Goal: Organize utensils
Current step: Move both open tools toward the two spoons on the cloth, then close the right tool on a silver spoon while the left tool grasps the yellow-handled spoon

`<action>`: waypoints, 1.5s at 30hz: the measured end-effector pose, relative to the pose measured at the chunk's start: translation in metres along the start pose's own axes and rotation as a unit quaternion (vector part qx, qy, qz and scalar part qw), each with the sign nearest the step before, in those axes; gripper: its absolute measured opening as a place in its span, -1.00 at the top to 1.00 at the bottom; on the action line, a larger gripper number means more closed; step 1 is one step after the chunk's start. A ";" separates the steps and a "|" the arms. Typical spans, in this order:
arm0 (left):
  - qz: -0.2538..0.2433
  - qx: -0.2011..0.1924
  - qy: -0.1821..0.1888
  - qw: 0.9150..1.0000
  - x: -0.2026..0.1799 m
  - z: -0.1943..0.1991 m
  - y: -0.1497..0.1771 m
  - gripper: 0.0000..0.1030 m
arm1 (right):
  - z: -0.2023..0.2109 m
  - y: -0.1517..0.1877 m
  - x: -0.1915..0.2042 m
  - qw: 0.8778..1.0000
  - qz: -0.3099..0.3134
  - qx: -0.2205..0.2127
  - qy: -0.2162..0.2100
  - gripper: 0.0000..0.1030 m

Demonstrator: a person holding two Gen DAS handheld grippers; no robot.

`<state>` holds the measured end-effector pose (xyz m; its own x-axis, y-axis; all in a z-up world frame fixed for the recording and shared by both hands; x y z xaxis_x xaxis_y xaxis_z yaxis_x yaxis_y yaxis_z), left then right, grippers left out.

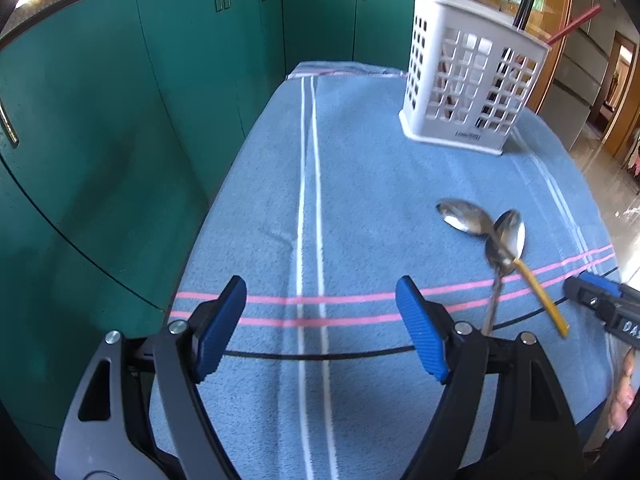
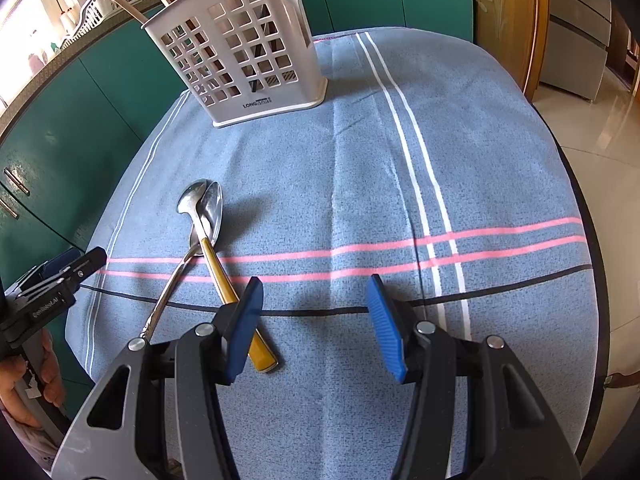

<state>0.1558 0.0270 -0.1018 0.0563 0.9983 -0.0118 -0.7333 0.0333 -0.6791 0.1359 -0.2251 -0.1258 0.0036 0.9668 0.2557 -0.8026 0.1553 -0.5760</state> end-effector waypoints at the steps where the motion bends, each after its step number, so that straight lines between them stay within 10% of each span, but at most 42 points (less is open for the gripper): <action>1: 0.000 -0.005 0.004 1.000 -0.001 0.001 -0.002 -0.49 | -0.001 -0.001 0.000 1.000 -0.001 0.001 0.001 -0.03; 17: 0.004 0.007 0.019 1.000 -0.003 -0.018 -0.006 -0.49 | -0.044 -0.054 0.039 0.991 0.039 0.016 -0.128 0.22; 24: 0.002 0.012 0.021 1.000 -0.003 -0.022 -0.006 -0.49 | -0.062 -0.057 0.039 0.985 0.025 0.043 -0.164 0.93; 35: 0.007 0.023 0.046 0.999 -0.014 -0.029 -0.006 -0.49 | -0.002 -0.074 0.012 0.996 0.050 -0.035 -0.061 0.97; 45: 0.011 0.020 0.079 0.997 -0.027 -0.024 -0.013 -0.49 | 0.018 -0.096 0.044 0.993 0.072 -0.073 -0.053 0.94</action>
<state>0.1798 -0.0016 -0.1104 0.1435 0.9790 -0.1445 -0.7618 0.0160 -0.6476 0.2027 -0.2011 -0.0453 -0.1733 0.9557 0.2380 -0.6945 0.0527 -0.7175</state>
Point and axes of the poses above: each gripper's, at about its wrist camera, not at the fingertips, and z roughly against the way its jaws point, x to its left, y to its underside, the point moved 1 cm from there along -z, roughly the way its jaws point, and after that the axes turned 5 degrees about -x, right-handed, at the moved point
